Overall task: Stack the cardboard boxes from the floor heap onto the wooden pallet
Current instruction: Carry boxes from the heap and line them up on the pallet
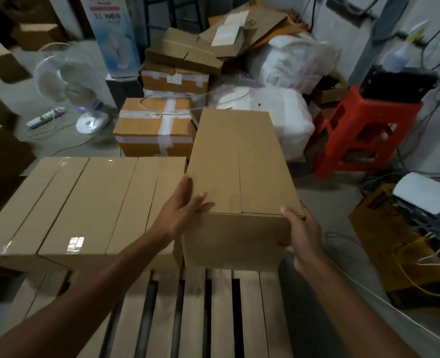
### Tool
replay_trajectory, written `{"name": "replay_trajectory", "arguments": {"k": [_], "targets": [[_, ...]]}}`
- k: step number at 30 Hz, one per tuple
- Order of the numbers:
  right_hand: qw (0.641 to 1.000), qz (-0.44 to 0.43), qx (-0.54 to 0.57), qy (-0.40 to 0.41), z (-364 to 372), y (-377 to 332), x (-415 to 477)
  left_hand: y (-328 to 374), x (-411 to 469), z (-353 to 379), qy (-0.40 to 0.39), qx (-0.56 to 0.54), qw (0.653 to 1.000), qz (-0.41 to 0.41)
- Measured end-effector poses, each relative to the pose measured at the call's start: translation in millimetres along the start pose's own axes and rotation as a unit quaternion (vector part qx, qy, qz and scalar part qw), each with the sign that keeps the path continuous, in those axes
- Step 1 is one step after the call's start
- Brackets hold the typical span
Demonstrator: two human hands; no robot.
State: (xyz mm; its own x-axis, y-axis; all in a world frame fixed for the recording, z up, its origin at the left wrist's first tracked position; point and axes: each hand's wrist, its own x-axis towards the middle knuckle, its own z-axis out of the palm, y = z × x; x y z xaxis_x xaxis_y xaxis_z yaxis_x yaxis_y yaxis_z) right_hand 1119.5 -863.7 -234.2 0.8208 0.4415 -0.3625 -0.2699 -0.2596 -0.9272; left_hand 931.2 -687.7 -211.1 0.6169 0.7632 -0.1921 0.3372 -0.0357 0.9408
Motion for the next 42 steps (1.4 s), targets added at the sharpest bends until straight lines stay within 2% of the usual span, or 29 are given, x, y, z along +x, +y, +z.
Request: {"name": "replay_trajectory", "arguments": {"k": [5, 10, 14, 17, 21, 25, 31, 39, 42], "targets": [[1.0, -0.002, 0.002, -0.006, 39, 118, 89, -117, 65, 28, 0.03, 0.128, 0.99, 0.046], [1.0, 0.027, 0.003, -0.015, 77, 223, 136, -231, 101, 35, 0.018, 0.225, 0.972, 0.059], [0.998, 0.056, -0.006, -0.034, 94, 287, 159, -294, 123, 34, 0.001, 0.272, 0.962, 0.039], [0.996, 0.058, -0.025, -0.068, 103, 320, 171, -335, 134, 27, -0.014, 0.341, 0.939, 0.048], [0.992, 0.049, -0.064, -0.093, 109, 340, 181, -380, 130, 24, -0.034, 0.422, 0.905, 0.04], [0.985, 0.044, -0.123, -0.112, 107, 352, 187, -411, 120, 21, -0.071, 0.521, 0.846, 0.085], [0.983, 0.028, -0.129, -0.13, 110, 360, 188, -421, 121, 22, -0.064, 0.581, 0.806, 0.091], [0.969, 0.007, -0.164, -0.186, 117, 353, 182, -426, 121, 29, -0.04, 0.588, 0.802, 0.094], [0.936, -0.041, -0.295, -0.189, 119, 342, 179, -425, 120, 29, -0.033, 0.585, 0.804, 0.105]]}}
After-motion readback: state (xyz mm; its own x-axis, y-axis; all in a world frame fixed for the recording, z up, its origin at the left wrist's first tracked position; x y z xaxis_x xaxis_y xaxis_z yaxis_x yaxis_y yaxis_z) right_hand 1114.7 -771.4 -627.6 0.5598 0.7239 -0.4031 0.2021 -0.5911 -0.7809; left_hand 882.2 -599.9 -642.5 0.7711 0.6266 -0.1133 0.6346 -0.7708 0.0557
